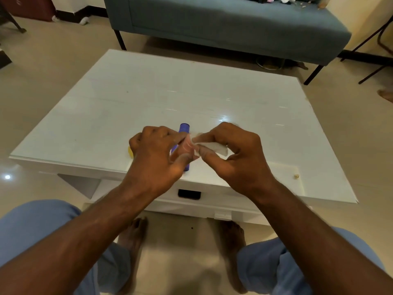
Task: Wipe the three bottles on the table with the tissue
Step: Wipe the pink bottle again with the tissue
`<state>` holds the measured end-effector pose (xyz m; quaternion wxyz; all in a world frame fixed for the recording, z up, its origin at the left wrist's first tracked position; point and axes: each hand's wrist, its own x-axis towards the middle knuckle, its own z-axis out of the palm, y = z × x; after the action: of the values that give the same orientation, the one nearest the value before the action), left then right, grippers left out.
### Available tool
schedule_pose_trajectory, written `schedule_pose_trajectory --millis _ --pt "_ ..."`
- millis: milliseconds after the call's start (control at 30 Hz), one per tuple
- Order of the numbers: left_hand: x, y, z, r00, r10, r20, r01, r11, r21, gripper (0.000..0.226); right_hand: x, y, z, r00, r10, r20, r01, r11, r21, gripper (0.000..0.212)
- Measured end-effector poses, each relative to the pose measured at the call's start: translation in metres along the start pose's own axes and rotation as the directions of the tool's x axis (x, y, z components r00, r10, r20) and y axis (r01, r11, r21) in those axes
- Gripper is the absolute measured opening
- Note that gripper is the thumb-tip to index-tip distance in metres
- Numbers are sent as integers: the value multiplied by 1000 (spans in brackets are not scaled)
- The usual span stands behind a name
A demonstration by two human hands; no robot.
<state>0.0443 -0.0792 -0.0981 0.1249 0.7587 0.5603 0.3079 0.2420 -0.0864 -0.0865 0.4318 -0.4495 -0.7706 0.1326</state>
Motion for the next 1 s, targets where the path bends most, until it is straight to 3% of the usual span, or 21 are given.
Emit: schedule_pose_trajectory --millis 133,267,433,567,700,833,900,1000 --pt "-7 5 2 998 57 28 -58 998 36 50 1 3 1 995 78 -63 -77 997 17 14" --pt "0 2 -2 999 -36 -2 36 997 64 45 1 3 1 1000 31 0 -31 1000 2 15" --pt "-8 8 3 996 71 54 -77 989 128 46 2 4 1 993 100 -58 -99 995 25 14" --pt "1 1 -2 999 -48 14 47 995 84 43 0 1 3 1000 25 10 -25 1000 3 14" --pt "-8 7 4 995 76 61 -83 988 127 46 1 4 3 994 93 -52 -92 996 15 13" --pt "1 1 0 999 -39 28 37 995 88 51 0 3 2 999 42 6 -42 999 1 14" --pt "-1 0 0 999 -3 54 -4 992 124 49 -3 2 4 1000 26 11 -26 1000 -3 13" --pt "-9 8 6 995 63 74 -70 993 91 47 -1 5 1 991 120 -59 -117 992 44 13"
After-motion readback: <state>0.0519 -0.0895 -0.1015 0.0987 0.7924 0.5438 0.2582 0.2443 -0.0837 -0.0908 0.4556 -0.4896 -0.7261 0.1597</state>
